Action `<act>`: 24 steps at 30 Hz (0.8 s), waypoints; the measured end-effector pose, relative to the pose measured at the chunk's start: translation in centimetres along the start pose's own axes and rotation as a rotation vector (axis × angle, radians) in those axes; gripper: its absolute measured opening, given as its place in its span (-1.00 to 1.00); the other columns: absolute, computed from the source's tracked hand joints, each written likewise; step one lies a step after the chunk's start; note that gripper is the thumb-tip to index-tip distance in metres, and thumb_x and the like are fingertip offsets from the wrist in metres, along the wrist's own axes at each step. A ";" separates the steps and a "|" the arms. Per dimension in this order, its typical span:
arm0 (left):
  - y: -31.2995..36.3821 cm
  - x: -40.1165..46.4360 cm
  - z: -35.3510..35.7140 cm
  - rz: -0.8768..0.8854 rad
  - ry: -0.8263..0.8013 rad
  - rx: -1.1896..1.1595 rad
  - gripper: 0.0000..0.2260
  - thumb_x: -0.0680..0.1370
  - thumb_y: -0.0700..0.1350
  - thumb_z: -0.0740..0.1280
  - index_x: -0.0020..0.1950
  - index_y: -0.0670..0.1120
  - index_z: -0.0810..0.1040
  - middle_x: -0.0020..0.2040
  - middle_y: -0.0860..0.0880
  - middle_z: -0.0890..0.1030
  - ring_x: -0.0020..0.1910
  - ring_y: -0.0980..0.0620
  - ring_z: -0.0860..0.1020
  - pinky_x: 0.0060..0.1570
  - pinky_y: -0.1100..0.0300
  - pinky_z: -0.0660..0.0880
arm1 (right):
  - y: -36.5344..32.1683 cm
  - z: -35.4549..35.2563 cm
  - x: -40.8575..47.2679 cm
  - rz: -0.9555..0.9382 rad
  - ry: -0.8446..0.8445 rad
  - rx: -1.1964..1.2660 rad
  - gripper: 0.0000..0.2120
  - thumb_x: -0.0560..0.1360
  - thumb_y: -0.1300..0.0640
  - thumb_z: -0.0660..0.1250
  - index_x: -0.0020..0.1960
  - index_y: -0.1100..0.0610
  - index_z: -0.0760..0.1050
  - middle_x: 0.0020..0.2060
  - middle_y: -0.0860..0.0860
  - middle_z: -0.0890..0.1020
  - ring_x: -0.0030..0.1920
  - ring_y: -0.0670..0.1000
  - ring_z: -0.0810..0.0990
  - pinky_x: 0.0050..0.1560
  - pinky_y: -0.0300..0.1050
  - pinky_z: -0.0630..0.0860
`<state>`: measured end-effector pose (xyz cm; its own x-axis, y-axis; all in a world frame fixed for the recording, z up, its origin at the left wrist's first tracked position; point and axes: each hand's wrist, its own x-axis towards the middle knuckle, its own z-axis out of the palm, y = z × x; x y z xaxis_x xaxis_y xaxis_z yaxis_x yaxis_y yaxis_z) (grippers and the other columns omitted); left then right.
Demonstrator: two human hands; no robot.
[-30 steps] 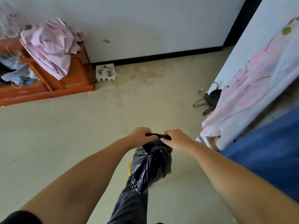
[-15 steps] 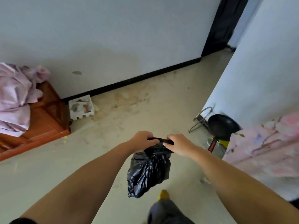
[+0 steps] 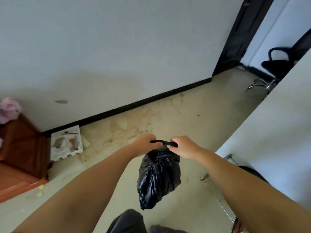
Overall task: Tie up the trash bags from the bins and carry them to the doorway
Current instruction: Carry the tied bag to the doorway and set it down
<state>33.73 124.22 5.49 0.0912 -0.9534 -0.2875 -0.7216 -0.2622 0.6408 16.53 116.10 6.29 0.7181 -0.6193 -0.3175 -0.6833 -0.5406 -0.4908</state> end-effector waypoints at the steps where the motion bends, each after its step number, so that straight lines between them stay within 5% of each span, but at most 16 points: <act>1: -0.2 2.1 -1.0 0.006 0.000 0.017 -0.69 0.58 0.05 0.25 -0.23 -0.15 0.42 -0.38 0.00 0.35 -0.44 0.08 0.29 -0.40 0.21 0.17 | 0.5 -1.1 1.9 0.003 0.001 0.001 -0.66 0.56 0.04 0.21 -0.36 0.01 0.25 -0.42 -0.03 0.41 -0.41 -0.02 0.36 -0.36 -0.14 0.25; 16: -1.3 38.0 -15.9 0.187 -0.209 0.263 -0.68 0.58 0.08 0.23 -0.24 -0.12 0.41 -0.37 0.03 0.36 -0.35 0.04 0.36 -0.36 0.21 0.21 | 8.5 -15.5 29.9 0.196 0.224 0.153 -0.76 0.55 0.06 0.23 -0.20 0.21 0.44 -0.35 0.05 0.48 -0.33 0.04 0.43 -0.32 -0.11 0.30; 24: 2.8 54.1 -18.1 0.277 -0.286 0.333 -0.65 0.58 0.05 0.24 -0.37 -0.02 0.30 -0.40 0.04 0.33 -0.41 0.12 0.29 -0.39 0.22 0.16 | 16.9 -23.0 39.4 0.302 0.254 0.163 -0.77 0.55 0.05 0.23 -0.25 0.12 0.38 -0.39 -0.01 0.44 -0.32 0.05 0.44 -0.33 -0.09 0.29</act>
<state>49.09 69.17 4.65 -0.2919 -0.8892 -0.3524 -0.8757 0.1003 0.4724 30.24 69.43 4.15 0.4193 -0.8678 -0.2667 -0.8135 -0.2287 -0.5348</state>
